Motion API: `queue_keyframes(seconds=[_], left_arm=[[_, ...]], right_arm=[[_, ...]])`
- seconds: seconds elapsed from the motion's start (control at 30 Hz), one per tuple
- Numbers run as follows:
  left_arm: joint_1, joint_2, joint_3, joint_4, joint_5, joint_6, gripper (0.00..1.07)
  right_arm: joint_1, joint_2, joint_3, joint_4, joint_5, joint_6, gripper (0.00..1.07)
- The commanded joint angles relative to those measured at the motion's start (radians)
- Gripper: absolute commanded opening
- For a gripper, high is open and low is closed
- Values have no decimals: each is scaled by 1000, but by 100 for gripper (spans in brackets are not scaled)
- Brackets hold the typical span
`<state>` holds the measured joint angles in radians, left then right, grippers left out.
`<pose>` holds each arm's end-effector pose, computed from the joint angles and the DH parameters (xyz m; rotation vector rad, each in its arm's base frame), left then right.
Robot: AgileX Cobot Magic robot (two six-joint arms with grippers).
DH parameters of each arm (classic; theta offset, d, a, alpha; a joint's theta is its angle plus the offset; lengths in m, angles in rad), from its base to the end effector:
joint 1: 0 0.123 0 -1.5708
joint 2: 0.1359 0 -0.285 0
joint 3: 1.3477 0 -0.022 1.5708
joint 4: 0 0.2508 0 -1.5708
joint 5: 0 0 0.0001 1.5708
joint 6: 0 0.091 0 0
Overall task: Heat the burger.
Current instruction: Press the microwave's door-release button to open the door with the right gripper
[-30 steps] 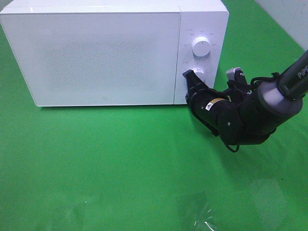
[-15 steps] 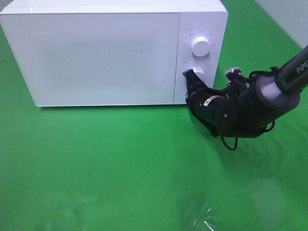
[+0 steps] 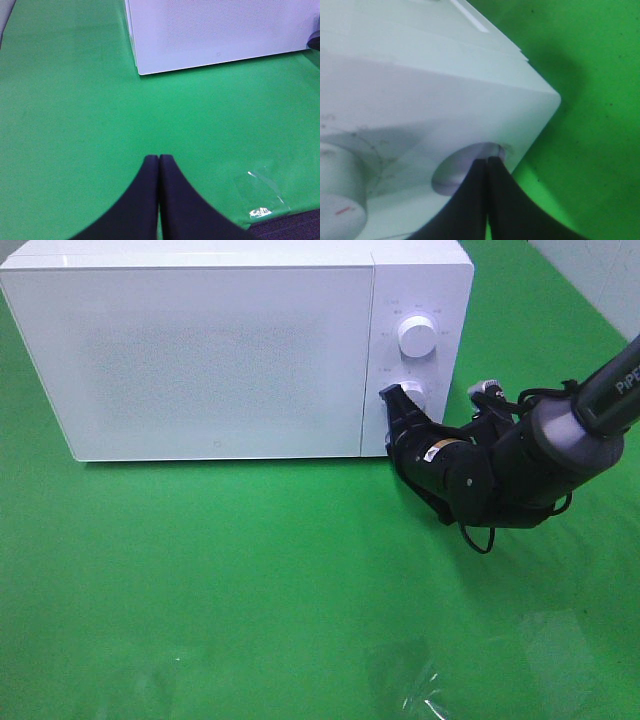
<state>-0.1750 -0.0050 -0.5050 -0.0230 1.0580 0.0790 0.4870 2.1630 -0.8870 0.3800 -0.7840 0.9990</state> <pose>-0.0063 -0.0007 0.2789 0.2586 2.0160 -0.0879 0.3495 0.1582 0.0736 0.9674 1.8673 0.8457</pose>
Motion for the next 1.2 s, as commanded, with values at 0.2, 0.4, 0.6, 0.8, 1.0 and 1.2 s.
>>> queue_keyframes(seconds=[0.2,0.4,0.6,0.8,1.0,1.2], left_arm=[[2,-21,2,-2,-15,-1,0],[2,-21,2,-2,-15,-1,0],[2,-21,2,-2,-15,-1,0],[2,-21,2,-2,-15,-1,0],[2,-21,2,-2,-15,-1,0],[2,-21,2,-2,-15,-1,0]], right_arm=[[-19,-9,-20,-86,-374,-2,0],[-19,-9,-18,-84,-475,10,0],[-20,-9,-43,-78,-447,7,0],[-20,-9,-97,-78,-441,-12,0],[-20,-9,-115,-62,-443,-12,0],[-20,-9,-114,-62,-442,-5,0]])
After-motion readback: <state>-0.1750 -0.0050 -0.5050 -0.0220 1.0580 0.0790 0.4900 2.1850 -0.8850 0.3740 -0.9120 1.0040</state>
